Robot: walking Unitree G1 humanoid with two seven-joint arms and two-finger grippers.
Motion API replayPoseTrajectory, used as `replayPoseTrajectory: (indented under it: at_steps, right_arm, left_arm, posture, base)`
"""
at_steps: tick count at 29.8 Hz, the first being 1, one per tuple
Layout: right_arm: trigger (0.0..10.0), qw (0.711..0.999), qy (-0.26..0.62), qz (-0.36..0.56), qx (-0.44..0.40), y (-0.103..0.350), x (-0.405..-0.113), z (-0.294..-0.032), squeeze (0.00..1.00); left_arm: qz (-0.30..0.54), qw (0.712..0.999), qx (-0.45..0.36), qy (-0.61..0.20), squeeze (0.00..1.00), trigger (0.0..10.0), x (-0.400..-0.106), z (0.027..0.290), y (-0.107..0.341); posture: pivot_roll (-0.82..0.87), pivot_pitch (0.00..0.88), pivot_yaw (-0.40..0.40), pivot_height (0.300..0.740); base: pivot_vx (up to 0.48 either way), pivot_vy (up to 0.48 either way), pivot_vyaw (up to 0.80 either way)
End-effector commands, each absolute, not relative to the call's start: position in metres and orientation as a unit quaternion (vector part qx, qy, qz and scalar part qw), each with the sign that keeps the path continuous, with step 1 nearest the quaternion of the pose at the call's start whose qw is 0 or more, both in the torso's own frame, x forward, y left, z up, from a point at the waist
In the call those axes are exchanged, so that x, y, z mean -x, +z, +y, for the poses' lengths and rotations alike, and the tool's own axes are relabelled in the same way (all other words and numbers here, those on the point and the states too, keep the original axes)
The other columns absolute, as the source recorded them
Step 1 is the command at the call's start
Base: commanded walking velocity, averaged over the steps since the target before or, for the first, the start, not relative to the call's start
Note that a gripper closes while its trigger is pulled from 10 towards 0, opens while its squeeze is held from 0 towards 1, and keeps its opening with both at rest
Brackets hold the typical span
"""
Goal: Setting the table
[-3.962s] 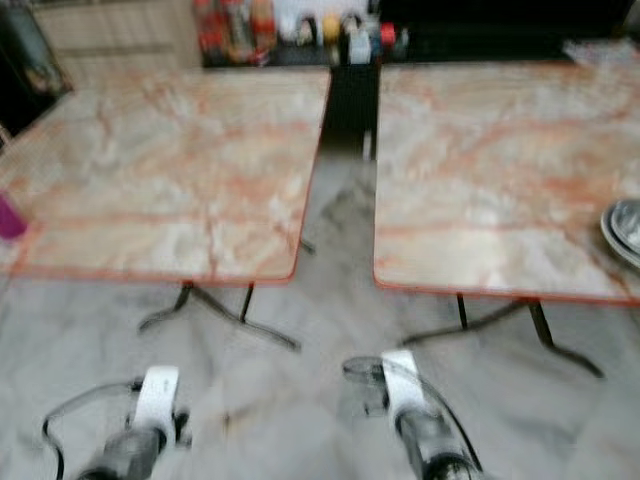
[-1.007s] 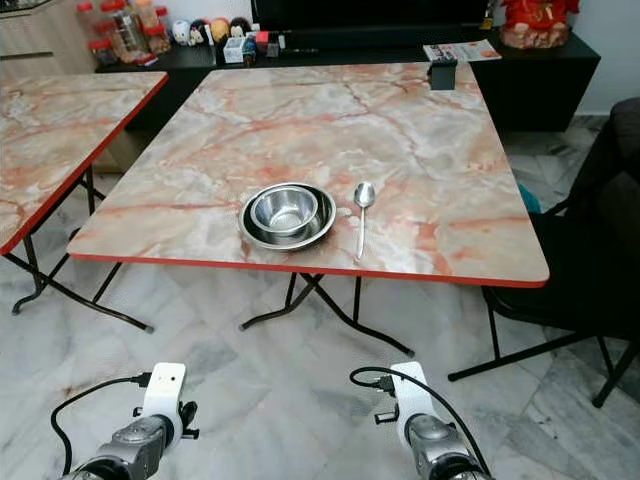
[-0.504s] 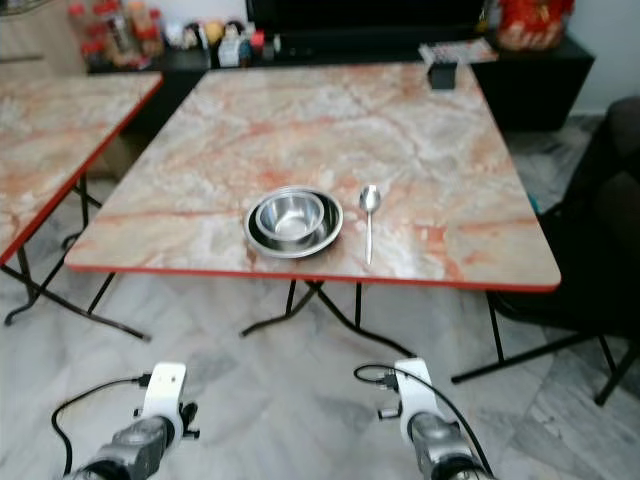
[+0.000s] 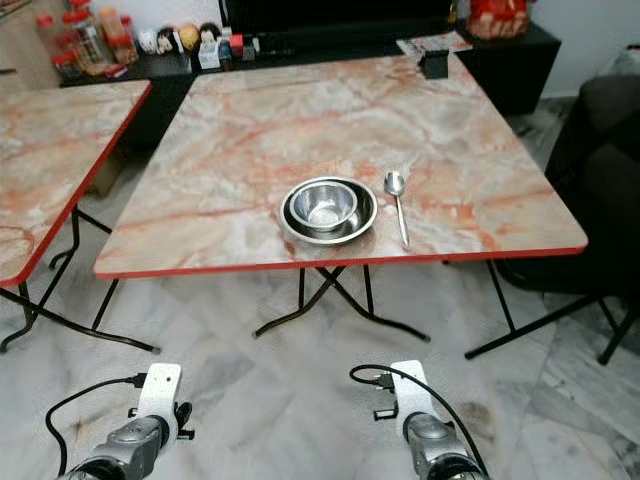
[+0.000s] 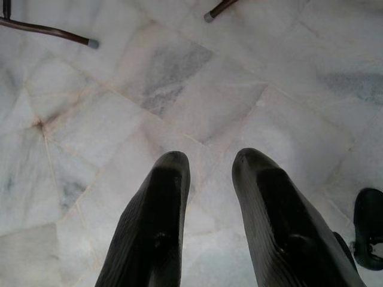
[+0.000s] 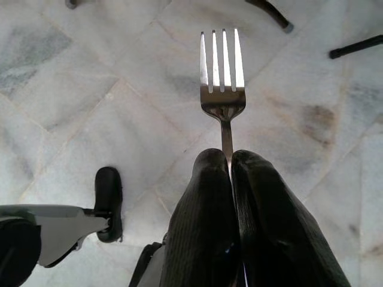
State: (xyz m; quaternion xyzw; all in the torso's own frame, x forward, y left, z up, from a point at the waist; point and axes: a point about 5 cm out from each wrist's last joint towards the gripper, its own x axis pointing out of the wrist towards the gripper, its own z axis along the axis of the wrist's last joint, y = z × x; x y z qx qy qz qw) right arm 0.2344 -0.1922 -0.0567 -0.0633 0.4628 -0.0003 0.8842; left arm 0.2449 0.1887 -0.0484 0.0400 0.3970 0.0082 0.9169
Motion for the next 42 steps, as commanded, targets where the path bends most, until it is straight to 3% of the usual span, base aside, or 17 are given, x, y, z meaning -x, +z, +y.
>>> replayPoseTrajectory:
  at_steps: [1,20,42]
  right_arm:
    - [10.0,0.887,0.000,0.458,0.060,-0.056,-0.236,-0.190,0.00]
    - [10.0,0.888,0.005,0.456,0.061,-0.055,-0.237,-0.189,0.00]
    - [10.0,0.892,0.006,0.449,0.051,-0.053,-0.243,-0.181,0.00]
  left_arm:
    - [0.401,0.915,-0.045,0.009,0.00,10.0,-0.244,0.191,-0.049]
    - [0.399,0.916,-0.045,0.014,0.00,10.0,-0.244,0.192,-0.049]
    - [0.406,0.912,-0.041,0.041,0.00,10.0,-0.247,0.200,-0.046]
  posture:
    - [-0.06,0.035,0.090,0.740]
    - [-0.06,0.056,0.094,0.740]
    - [-0.04,0.021,0.113,0.740]
  base:
    - [0.000,0.000,0.00]
    - [0.000,-0.085,0.00]
    - [0.421,0.000,0.00]
